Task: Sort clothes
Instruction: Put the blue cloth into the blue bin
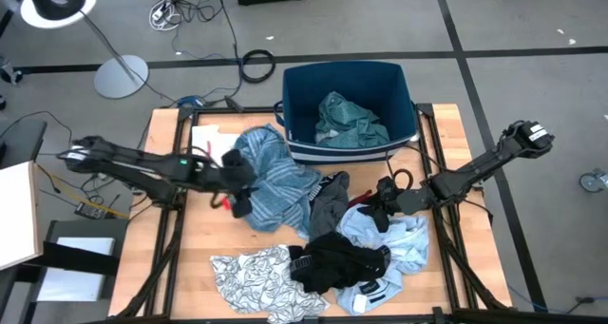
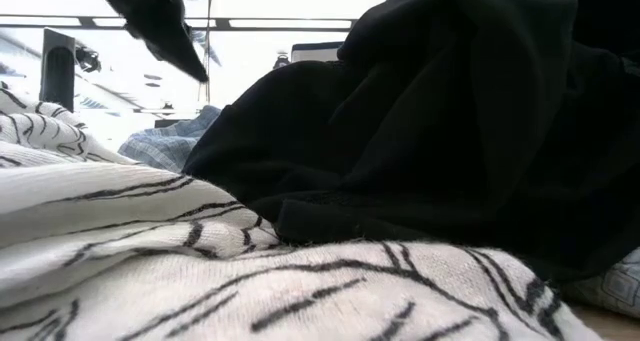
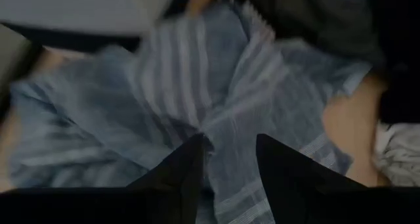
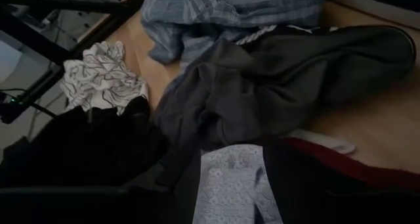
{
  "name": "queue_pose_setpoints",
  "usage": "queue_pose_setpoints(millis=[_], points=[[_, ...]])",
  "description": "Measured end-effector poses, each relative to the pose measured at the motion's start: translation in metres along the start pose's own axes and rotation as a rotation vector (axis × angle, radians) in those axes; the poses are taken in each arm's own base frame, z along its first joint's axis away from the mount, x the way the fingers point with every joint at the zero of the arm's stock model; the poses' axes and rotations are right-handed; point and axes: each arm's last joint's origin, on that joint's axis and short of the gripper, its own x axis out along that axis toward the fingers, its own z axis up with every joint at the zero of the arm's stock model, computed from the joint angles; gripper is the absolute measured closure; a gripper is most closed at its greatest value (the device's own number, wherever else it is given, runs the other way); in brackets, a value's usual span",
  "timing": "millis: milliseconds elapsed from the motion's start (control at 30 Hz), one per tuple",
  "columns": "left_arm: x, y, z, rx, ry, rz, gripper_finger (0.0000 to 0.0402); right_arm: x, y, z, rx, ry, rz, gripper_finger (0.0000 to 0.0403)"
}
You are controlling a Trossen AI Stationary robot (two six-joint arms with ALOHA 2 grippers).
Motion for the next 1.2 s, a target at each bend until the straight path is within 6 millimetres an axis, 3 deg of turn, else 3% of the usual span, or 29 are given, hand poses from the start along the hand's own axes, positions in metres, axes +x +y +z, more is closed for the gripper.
queue_pose_setpoints(millis=[300, 367, 467, 567, 700, 967, 1200], points=[[0.057, -0.004, -0.004, -0.047, 0.219, -0.016, 0.0262, 0.000, 0.003, 0.002, -0.012, -0.021, 0.027, 0.0237], [0.070, -0.004, -0.008, -0.053, 0.286, -0.039, 0.0293, 0.000, 0.003, 0.003, -0.019, -0.026, 0.033, 0.0237], [0.081, -0.006, -0.011, -0.051, 0.341, -0.071, 0.0376, 0.000, 0.005, 0.004, -0.026, -0.036, 0.044, 0.0237], [0.076, -0.007, -0.005, -0.054, 0.347, -0.083, 0.0394, 0.000, 0.005, 0.004, -0.025, -0.039, 0.047, 0.0237], [0.044, -0.004, 0.022, -0.052, 0.298, -0.066, 0.0398, 0.000, 0.005, 0.004, -0.039, -0.038, 0.047, 0.0237], [-0.066, 0.014, 0.088, -0.021, 0.144, 0.129, 0.0400, 0.000, 0.005, 0.004, -0.043, -0.041, 0.050, 0.0237], [-0.154, 0.036, 0.135, -0.019, -0.213, 0.276, 0.0401, 0.000, 0.005, 0.004, -0.043, -0.040, 0.049, 0.0237]])
